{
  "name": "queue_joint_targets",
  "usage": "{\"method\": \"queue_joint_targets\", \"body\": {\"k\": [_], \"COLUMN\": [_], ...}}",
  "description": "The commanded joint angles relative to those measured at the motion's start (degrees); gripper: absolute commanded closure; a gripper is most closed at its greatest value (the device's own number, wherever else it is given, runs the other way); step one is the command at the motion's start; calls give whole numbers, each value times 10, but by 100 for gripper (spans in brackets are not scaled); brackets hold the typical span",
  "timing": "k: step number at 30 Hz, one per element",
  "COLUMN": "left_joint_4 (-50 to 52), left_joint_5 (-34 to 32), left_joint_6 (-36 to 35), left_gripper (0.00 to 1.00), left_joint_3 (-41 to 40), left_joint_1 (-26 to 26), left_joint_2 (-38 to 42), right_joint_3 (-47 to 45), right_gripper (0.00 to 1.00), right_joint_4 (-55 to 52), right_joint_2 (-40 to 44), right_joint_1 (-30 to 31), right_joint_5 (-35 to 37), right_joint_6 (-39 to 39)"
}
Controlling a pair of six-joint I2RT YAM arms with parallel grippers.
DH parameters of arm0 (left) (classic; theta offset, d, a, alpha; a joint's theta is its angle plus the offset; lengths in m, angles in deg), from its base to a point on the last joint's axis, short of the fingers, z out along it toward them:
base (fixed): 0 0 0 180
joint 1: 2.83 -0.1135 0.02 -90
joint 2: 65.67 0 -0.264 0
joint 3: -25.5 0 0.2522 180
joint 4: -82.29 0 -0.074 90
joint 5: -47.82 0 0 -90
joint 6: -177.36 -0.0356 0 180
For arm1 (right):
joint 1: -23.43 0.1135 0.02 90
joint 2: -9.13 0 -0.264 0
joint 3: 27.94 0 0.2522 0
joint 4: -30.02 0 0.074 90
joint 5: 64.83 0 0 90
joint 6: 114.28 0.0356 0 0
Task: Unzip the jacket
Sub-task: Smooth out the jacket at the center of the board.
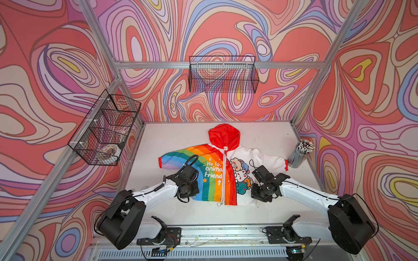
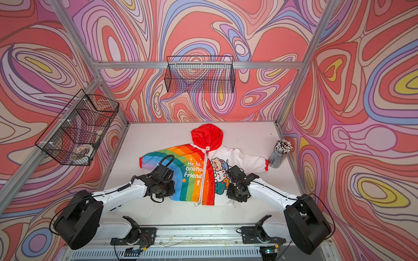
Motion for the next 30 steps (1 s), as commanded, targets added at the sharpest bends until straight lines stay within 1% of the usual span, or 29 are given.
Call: {"method": "queue_joint_targets", "body": {"k": [1,3,6,7,8,9,13,20,21,23,25,26,28,30], "left_joint_4": [11,9,10,11,13,14,21,36,40,56,89,111,147,171], "left_joint_5": [9,9,5,3,1,-1,-1,-9,-11,-20,-43,-59,-96,-128], "left_joint_6": [14,18,26,29,33,36,45,70,73,74,72,67,52,28], "left_gripper": [100,100,100,100,100,100,100,100,93,72,55,48,38,36], "left_joint_3": [-24,-29,-30,-30,-51,-55,-68,-89,-90,-84,-68,-56,-22,16], "left_joint_1": [-3,-2,-2,-2,-2,-2,-2,-2,-2,-2,-2,-2,-2,-4], "left_joint_2": [0,9,28,35,43,49,67,98,101,117,143,160,188,201], "right_joint_3": [-1,6,20,24,30,33,38,41,43,52,66,77,99,118], "right_gripper": [80,91,99,100,100,100,100,100,98,87,77,72,65,64], "right_joint_4": [-8,-19,-37,-40,-45,-47,-46,-55,-59,-71,-86,-95,-100,-84], "right_joint_2": [-10,-12,-19,-23,-29,-34,-49,-52,-52,-41,-19,-7,12,18], "right_joint_1": [3,2,3,3,2,2,3,2,3,3,2,2,0,-7], "right_joint_5": [30,52,81,91,100,105,113,129,130,139,162,180,203,208], "right_joint_6": [3,3,-3,-4,-8,-9,-11,-9,-9,-9,-12,-16,-34,-65]}}
